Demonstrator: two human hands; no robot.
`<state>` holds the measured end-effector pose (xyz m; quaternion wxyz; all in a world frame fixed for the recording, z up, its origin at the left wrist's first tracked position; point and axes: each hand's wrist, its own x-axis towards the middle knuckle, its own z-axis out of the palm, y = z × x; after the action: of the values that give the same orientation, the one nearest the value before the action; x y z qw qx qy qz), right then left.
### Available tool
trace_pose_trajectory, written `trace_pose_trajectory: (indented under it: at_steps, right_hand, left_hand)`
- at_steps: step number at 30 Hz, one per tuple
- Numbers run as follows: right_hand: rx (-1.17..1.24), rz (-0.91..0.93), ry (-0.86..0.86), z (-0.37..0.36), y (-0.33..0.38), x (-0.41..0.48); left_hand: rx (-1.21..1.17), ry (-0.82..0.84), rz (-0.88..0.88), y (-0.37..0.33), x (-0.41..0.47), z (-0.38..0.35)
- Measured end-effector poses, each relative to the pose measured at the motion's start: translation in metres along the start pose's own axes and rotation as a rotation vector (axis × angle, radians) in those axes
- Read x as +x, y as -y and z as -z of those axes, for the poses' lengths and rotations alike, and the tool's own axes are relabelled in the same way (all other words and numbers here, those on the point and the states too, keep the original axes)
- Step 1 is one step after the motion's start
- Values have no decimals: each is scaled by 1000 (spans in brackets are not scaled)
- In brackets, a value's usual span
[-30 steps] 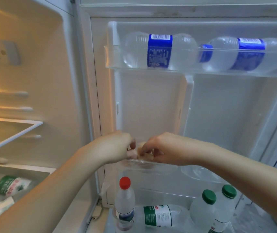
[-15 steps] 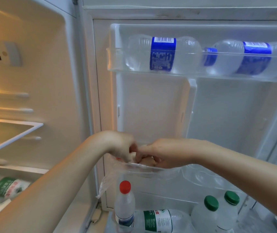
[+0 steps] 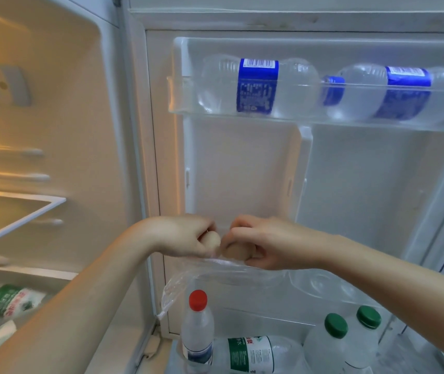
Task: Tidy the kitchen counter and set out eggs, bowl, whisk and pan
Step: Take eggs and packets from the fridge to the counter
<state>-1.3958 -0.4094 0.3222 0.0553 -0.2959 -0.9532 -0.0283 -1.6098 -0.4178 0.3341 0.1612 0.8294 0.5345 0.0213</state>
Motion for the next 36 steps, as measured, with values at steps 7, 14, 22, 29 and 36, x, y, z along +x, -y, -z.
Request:
trace_pose_trajectory:
  at_steps: [7,14,22,29,36]
  right_hand:
    - [147,-81,-87,-5,-1,-6]
    - [282,-134,-327,0,5,-8]
    - [739,-214,-756,-2,31,7]
    - [1739,-122,-814,1,75,23]
    - [2330,-113,-462,-14,106,42]
  left_hand:
    - [-352,-239,-57,11,-8,-17]
    - [-542,-595,-151,2,-16,-30]
    - [-1216,-835,-258,-13,-19,-36]
    - [-1852,-863,-305,-21,-40,-48]
    - [-2146,-996,-175,-17,-77,-67]
